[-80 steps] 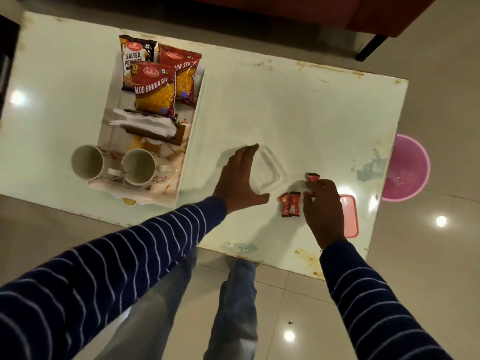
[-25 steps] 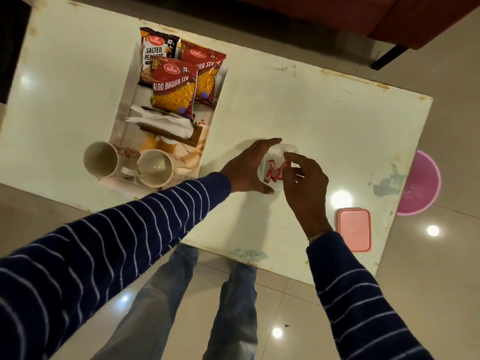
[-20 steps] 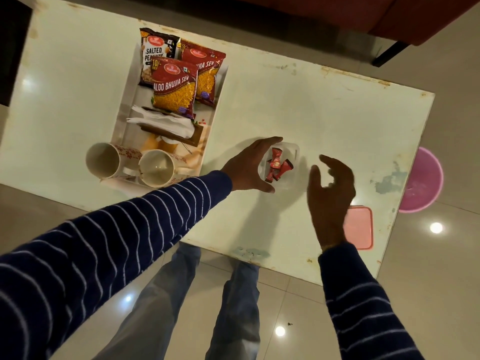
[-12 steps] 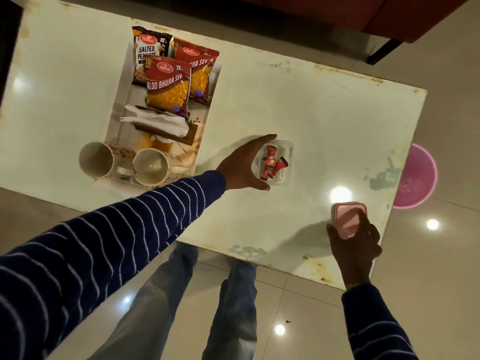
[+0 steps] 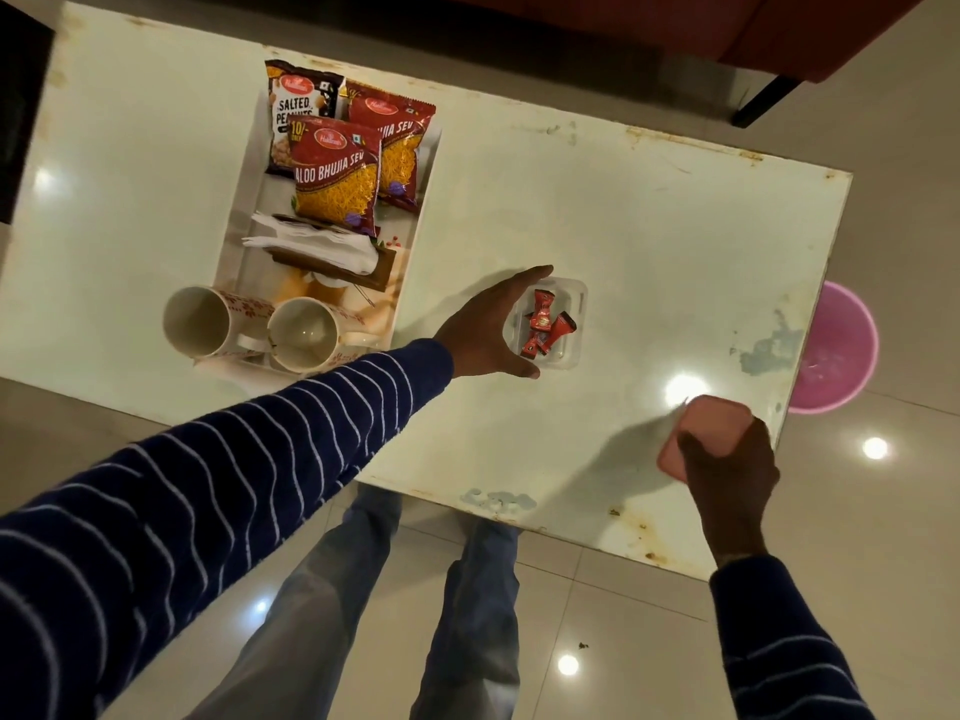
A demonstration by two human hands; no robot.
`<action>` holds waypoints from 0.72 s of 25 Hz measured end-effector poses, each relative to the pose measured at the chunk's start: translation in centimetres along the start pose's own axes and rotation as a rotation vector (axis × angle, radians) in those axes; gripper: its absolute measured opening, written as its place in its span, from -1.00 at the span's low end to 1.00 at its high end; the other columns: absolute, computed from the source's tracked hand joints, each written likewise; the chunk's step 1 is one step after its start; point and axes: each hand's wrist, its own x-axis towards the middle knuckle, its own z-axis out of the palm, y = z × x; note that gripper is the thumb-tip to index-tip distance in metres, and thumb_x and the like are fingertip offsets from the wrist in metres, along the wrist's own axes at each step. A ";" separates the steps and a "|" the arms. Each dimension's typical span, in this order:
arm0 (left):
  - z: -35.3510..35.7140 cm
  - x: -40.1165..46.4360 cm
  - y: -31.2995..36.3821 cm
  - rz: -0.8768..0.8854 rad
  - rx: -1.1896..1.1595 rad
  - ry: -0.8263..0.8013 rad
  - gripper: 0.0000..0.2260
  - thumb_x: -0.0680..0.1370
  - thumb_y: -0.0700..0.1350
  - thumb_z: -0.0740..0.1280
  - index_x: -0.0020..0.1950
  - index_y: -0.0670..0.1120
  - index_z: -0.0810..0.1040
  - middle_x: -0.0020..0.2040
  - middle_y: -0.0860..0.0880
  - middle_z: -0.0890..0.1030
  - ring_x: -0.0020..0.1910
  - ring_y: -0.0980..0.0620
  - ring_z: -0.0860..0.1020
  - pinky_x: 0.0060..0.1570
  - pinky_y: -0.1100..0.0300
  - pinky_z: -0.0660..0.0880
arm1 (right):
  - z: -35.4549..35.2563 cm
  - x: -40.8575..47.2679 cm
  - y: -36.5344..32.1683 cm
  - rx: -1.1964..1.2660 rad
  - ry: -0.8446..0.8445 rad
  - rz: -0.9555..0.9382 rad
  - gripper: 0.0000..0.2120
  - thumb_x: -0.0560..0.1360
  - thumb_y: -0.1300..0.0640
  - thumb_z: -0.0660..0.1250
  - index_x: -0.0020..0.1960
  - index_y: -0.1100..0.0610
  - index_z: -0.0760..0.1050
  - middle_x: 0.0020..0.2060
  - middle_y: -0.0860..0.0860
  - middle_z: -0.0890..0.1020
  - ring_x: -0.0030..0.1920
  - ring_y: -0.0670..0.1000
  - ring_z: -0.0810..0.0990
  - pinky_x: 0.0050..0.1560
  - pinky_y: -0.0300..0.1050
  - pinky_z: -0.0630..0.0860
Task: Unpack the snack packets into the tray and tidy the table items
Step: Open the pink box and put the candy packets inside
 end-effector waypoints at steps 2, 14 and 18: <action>0.0 0.0 -0.2 -0.002 -0.006 0.004 0.07 0.27 -0.02 0.67 0.60 0.02 0.08 0.53 -0.01 0.30 0.46 -0.04 0.33 0.36 0.10 0.38 | 0.8 -0.1 -2.8 0.038 0.005 -0.143 -0.75 0.47 0.19 0.37 0.10 0.28 0.52 -0.16 0.16 0.61 -0.13 0.20 0.60 -0.24 -0.27 0.41; 0.5 0.2 -0.8 -0.046 -0.046 0.034 0.05 0.24 0.03 0.68 0.55 0.02 0.11 0.44 -0.01 0.40 0.38 -0.06 0.42 0.32 -0.04 0.51 | 9.0 -1.5 -12.9 -0.120 -0.363 -0.355 -0.51 0.60 -0.06 0.11 0.48 0.06 0.14 0.16 0.15 0.58 0.17 0.26 0.52 0.11 -0.05 0.28; 1.2 0.1 -0.9 -0.018 -0.007 0.065 0.06 0.26 0.04 0.67 0.58 0.03 0.09 0.50 -0.02 0.36 0.43 -0.09 0.39 0.36 -0.06 0.47 | 8.8 -2.1 -11.9 -0.316 -0.373 -0.318 -0.32 0.60 -0.25 0.07 0.58 -0.01 -0.09 0.36 0.17 0.36 0.33 0.24 0.31 0.24 0.22 0.30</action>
